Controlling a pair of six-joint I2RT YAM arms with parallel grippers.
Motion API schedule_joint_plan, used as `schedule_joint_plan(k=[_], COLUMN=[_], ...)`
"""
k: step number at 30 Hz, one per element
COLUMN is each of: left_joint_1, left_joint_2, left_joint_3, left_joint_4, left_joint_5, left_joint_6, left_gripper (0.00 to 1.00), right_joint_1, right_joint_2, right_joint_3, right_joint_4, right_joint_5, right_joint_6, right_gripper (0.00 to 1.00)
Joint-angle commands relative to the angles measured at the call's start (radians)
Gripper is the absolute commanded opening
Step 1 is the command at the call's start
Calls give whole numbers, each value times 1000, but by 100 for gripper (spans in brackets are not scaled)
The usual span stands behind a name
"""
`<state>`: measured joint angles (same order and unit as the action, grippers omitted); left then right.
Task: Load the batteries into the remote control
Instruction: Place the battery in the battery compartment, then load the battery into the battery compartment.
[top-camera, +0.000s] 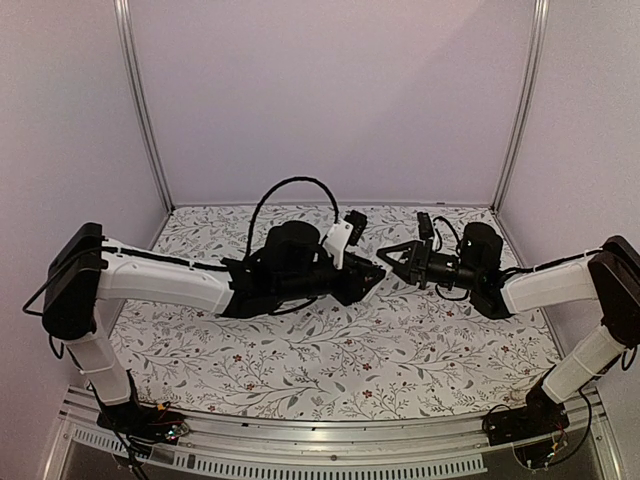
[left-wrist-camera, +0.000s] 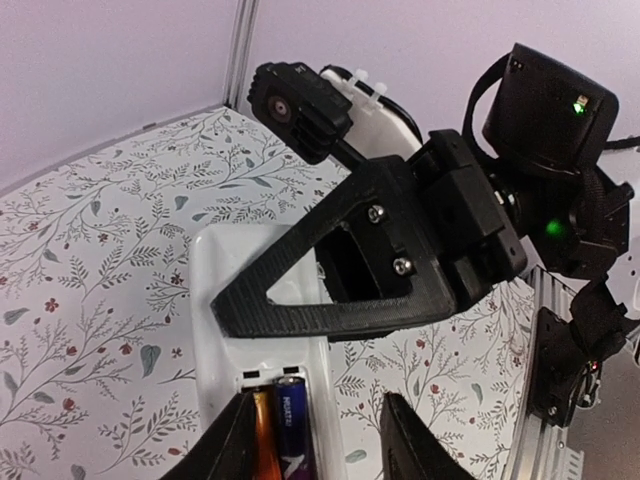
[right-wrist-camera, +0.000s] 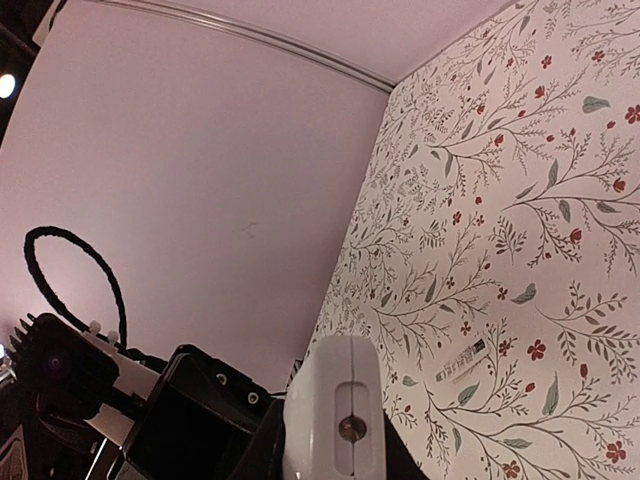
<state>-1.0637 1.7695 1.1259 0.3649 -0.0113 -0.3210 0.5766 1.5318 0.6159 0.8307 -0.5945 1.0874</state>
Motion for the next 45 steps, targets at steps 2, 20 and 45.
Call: schedule_joint_plan(k=[2, 20, 45], left_joint_1=[25, 106, 88], left_joint_2=[-43, -214, 22], left_joint_3=[-52, -224, -175], left_joint_4=[5, 19, 407], left_joint_5=[-53, 1, 126], left_joint_6=[23, -328, -851], left_gripper=[46, 99, 100], right_joint_1=[9, 8, 58], right_joint_2=[1, -49, -46], right_joint_3=[5, 31, 39], right_joint_4=[55, -30, 47], right_joint_5=[-44, 62, 219], right_joint_6=[20, -134, -161], right_gripper=[0, 0, 0])
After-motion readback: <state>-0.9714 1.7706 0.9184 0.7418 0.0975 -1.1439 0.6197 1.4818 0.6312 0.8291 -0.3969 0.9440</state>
